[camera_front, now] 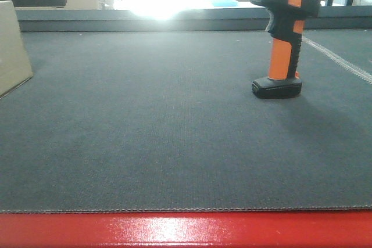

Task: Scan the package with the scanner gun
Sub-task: 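Approach the table and align both grippers with box and scanner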

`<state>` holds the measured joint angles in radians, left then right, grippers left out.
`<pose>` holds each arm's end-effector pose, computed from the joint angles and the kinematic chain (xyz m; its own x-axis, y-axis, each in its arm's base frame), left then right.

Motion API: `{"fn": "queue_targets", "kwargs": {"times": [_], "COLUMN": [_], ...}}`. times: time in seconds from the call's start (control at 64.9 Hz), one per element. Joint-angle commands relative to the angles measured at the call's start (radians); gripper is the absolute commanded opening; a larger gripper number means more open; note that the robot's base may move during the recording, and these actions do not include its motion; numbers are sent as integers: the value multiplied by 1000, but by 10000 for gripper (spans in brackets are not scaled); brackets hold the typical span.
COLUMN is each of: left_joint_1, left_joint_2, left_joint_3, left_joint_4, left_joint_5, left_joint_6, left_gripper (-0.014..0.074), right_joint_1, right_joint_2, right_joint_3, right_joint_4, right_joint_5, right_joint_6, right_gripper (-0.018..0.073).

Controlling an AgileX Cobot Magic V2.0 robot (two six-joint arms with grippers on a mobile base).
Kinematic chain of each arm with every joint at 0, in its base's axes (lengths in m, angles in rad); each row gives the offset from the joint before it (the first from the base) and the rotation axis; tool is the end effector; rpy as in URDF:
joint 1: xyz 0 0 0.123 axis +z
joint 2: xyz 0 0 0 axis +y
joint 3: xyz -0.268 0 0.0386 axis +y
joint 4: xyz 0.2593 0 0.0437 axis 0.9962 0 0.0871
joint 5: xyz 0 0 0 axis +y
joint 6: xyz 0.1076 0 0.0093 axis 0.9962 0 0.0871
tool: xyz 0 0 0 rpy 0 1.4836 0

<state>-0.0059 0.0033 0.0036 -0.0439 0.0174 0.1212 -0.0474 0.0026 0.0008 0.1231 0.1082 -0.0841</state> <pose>0.0995 -0.0007 0.2111 0.0632 0.0769 -0.9950 0.0018 0.9970 0.0771 0.0995 -0.0033 0.2025 -0.0222 0.0394 -0.9990 0.0350 0.9986 0.0386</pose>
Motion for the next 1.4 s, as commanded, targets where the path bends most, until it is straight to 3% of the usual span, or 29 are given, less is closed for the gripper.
{"fn": "queue_targets", "kwargs": {"times": [0.0,0.077,0.216,0.601,0.755,0.832,0.909,0.986,1.125,1.264,1.341,1.387], "left_joint_1": [-1,-1,-1,1,1,1,1,3,3,3,3,3], "left_joint_2": [-3,-3,-3,-3,-3,-3,-3,-3,-3,118,203,254], "left_joint_3": [-4,-4,-4,-4,-4,-4,-4,-11,-172,-414,-523,-575], "left_joint_4": [-5,-3,120,117,113,61,-50,-83,-83,-83,-81,-79], "left_joint_5": [-17,-17,-23,-65,-146,-194,-270,-285,-172,38,111,136], "left_joint_6": [-4,-4,10,10,10,10,10,10,10,10,10,10], "left_gripper": [-111,-111,-111,-111,-111,-111,-111,-111,-111,-89,15,129], "right_joint_1": [-3,-3,-3,-3,-3,-3,-3,-3,-3,-3,-3,-3], "right_joint_2": [-3,-3,-3,-3,-3,-3,-3,-3,-2,126,209,257], "right_joint_3": [-1,-1,-1,-1,-1,-1,-5,-65,-230,-393,-455,-487], "right_joint_4": [-3,-3,-3,-3,-3,-3,-3,-3,-3,-3,-3,-3], "right_joint_5": [-20,-20,-34,-125,-150,-188,-190,-177,-46,26,40,42], "right_joint_6": [0,0,0,0,0,0,0,0,0,0,0,0], "right_gripper": [-151,-151,-151,-151,-151,-151,-151,-151,-151,-151,-125,-63]}}
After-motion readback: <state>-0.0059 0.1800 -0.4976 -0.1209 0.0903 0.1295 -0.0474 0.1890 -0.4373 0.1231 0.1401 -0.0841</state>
